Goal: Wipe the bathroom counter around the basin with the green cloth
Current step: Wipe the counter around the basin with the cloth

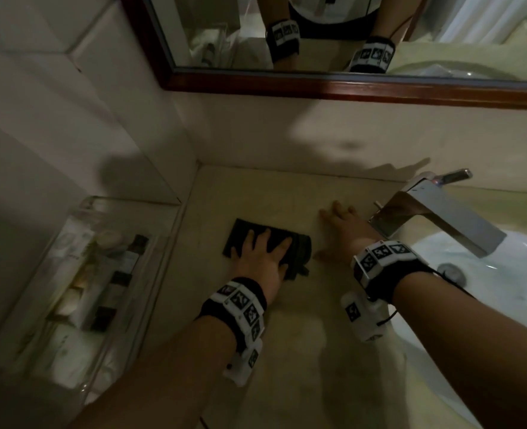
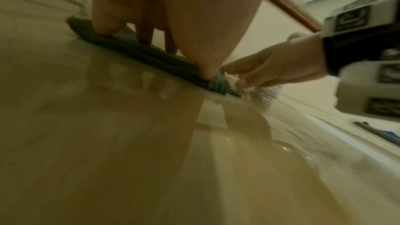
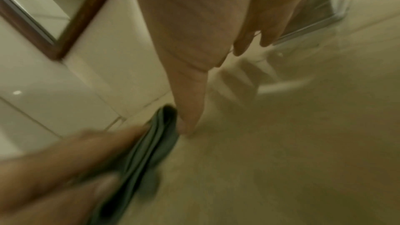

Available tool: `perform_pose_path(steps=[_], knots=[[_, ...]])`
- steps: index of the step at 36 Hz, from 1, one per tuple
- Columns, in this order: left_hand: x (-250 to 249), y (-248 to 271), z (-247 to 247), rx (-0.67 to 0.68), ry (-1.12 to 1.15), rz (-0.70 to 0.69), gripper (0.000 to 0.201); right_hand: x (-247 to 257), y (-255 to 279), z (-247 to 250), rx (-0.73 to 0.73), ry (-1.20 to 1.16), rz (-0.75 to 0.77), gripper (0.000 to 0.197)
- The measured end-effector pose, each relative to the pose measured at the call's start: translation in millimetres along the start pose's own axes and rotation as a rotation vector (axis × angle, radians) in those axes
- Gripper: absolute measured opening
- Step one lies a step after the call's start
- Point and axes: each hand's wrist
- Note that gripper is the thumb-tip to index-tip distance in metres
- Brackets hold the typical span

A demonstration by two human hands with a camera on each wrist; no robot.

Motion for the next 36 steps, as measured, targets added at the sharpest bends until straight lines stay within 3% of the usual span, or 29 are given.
perform_pose_path(steps=[9,24,30,36], knots=[[-3.8,1.8,-0.4,0.017,0.009,0.006,0.053,-5.6,10.8,-10.5,0.049,0.092,0.003,0.114],[-24.0,-89.2,47.0,0.035,0.064,0.045,0.057,-10.8,3.2,-15.6,0.040,0.047,0.009,0.117],[-18.7,-74.6,31.7,-0.053,0.047,0.008,0.056,-11.3,5.4,-12.2,0.054,0.043,0.019,0.116],[-14.5,-32.3,8.2,-0.051,0.022,-0.032,0.054,-6.9,12.9,-6.4,0.058,0.049,0.017,0.113]])
Point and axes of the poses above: each hand's wrist, its own y-axis away from the middle knuckle, its own z-axis out of the back of the hand, x = y × z, and after that the axes turned 5 degrees about y, right-handed
